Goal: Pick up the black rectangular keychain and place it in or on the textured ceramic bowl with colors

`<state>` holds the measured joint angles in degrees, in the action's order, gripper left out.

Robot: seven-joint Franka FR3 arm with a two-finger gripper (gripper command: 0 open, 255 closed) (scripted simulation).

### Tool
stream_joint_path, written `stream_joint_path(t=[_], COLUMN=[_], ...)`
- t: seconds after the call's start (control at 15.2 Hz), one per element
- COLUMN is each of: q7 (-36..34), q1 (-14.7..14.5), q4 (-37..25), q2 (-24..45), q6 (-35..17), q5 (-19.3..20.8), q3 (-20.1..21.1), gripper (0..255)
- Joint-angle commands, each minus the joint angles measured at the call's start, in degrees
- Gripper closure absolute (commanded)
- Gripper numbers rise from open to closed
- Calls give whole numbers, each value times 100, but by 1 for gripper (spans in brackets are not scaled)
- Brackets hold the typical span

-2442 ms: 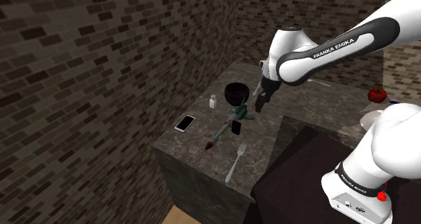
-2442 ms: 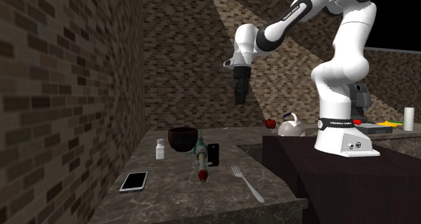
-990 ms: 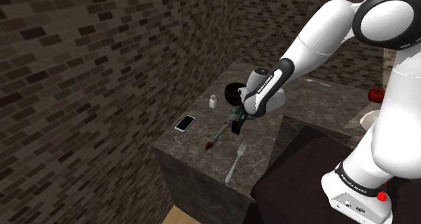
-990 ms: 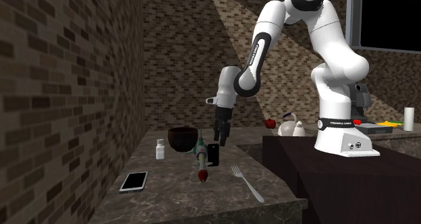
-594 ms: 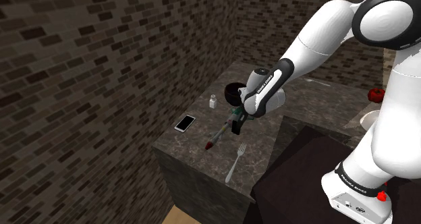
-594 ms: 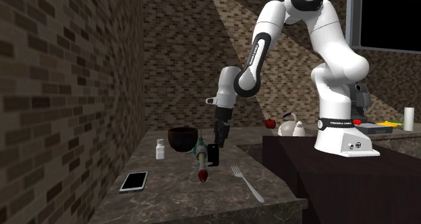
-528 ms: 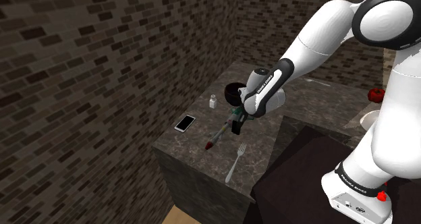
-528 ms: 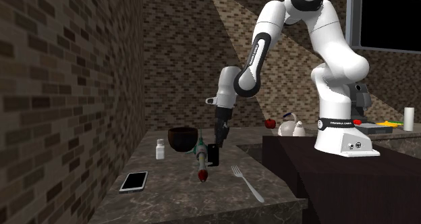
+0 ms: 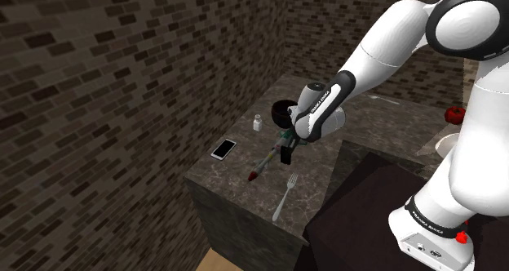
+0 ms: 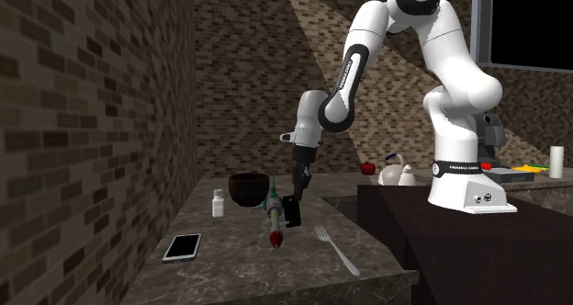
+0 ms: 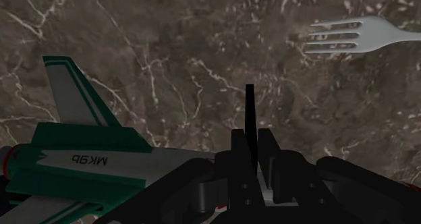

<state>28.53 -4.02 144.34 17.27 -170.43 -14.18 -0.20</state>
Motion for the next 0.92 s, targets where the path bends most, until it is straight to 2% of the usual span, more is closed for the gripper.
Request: stream_joint_path(t=[0.0, 0.86], q7=[-36, -519], q1=[-30, -261], q4=[17, 118], q2=[-85, -1195], q6=[72, 1077], q5=[35, 602], q3=[-45, -392], gripper=[255, 255])
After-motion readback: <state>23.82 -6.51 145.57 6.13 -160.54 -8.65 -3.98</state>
